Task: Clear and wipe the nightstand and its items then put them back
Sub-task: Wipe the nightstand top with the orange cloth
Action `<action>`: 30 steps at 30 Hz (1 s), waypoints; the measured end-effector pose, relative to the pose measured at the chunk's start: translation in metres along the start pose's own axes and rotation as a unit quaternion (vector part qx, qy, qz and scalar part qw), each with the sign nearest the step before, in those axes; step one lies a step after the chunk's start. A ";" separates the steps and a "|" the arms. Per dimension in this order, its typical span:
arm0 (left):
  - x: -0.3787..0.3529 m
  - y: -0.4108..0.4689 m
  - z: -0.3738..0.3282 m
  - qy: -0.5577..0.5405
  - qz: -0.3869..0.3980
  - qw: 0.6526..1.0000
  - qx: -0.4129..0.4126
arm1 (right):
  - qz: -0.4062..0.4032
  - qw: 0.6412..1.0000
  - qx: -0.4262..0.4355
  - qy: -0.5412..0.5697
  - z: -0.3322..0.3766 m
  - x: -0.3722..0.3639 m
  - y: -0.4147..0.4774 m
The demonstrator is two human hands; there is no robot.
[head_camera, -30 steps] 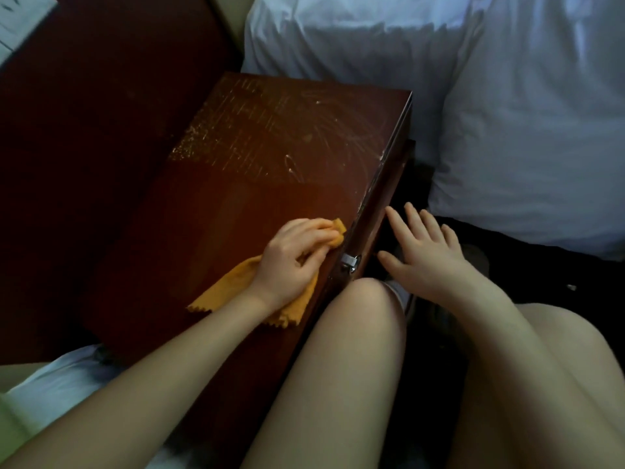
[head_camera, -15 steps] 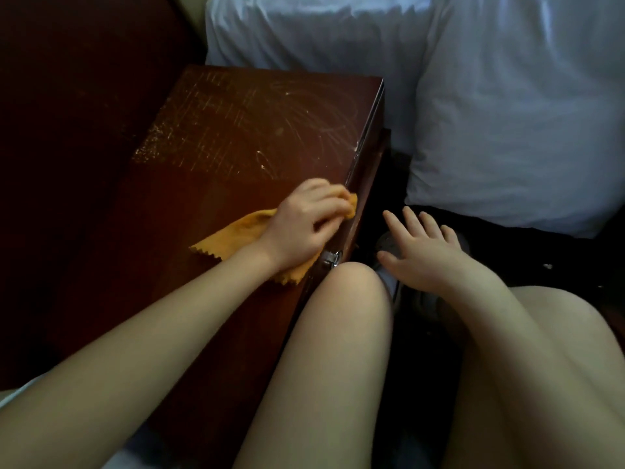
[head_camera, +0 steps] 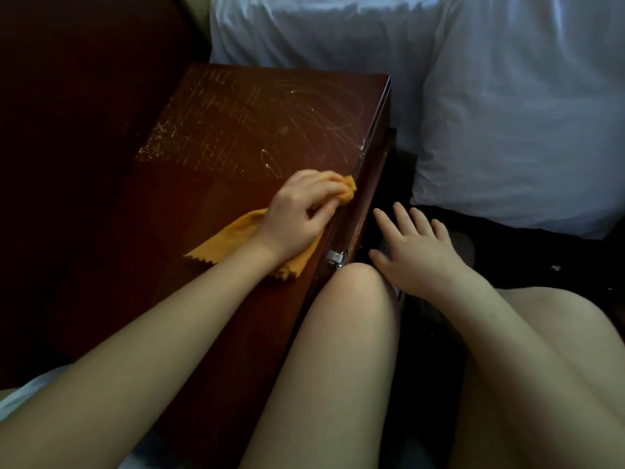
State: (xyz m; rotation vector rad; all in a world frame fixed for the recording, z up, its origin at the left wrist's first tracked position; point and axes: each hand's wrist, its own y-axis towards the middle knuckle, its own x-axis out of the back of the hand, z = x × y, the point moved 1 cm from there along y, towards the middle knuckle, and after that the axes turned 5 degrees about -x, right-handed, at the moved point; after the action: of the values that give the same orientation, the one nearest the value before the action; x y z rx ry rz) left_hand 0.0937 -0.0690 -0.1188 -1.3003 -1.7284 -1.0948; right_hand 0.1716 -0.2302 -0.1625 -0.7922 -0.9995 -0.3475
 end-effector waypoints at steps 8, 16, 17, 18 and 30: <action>0.015 -0.069 -0.011 0.006 0.034 0.999 -0.009 | -0.002 1.000 -0.002 0.011 0.002 0.004 0.001; 0.039 -0.099 0.037 0.076 -0.082 0.979 0.173 | -0.040 0.999 0.011 0.028 0.021 0.010 0.001; 0.039 -0.092 0.044 0.087 -0.102 0.967 0.218 | -0.050 0.998 0.015 0.036 0.026 0.011 0.001; 0.039 -0.085 0.050 0.095 -0.122 0.955 0.254 | -0.062 0.997 0.017 0.041 0.030 0.013 0.002; 0.024 -0.049 0.046 0.073 -0.100 0.980 0.156 | -0.165 0.983 -0.052 0.058 0.078 0.019 0.011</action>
State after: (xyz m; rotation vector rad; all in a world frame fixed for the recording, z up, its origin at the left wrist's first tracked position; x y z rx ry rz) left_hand 0.0385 -0.0248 -0.1254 -0.8476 -1.8600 -0.9543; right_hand 0.1404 -0.1634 -0.1275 -0.6903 -1.0084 -0.7290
